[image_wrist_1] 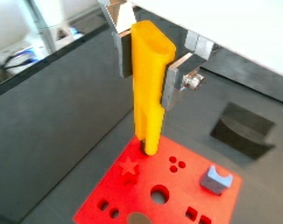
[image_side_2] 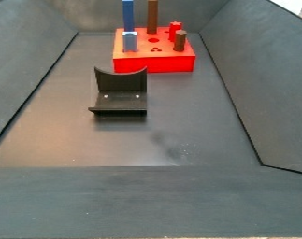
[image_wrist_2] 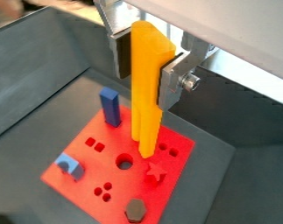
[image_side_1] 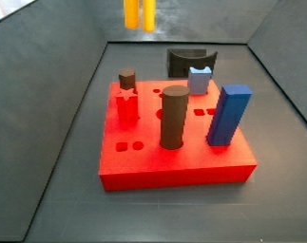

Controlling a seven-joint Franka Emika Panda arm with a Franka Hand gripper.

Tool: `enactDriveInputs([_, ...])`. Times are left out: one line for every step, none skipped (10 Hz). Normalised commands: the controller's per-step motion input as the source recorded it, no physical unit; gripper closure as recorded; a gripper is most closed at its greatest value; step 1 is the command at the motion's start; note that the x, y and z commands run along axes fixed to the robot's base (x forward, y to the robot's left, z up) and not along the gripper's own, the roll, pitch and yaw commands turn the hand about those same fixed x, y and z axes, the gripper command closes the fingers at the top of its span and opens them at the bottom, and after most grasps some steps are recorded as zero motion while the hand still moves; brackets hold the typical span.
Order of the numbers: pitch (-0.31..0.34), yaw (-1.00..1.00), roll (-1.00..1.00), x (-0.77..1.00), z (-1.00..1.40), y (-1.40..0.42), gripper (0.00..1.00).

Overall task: Pick up the square-circle object. Move up. Rotate the square-circle object. Move to above the board. Insert the square-circle object.
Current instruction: Move to above the board, then insert the square-circle object.

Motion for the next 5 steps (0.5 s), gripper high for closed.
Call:
enactDriveInputs([0.153,0.32,0.11,0.09,0.02,-0.05,1.0])
enactDriveInputs([0.136,0.23,0.1,0.09,0.02,-0.05,1.0])
enactDriveInputs([0.0,0.0,0.0,-0.07,0.0,0.0,1.0])
enactDriveInputs([-0.013,0.57,0.14,-0.23,-0.19,-0.49,1.0])
enactDriveInputs([-0.076,0.79,0.05,-0.17,-0.29,-0.42,1.0])
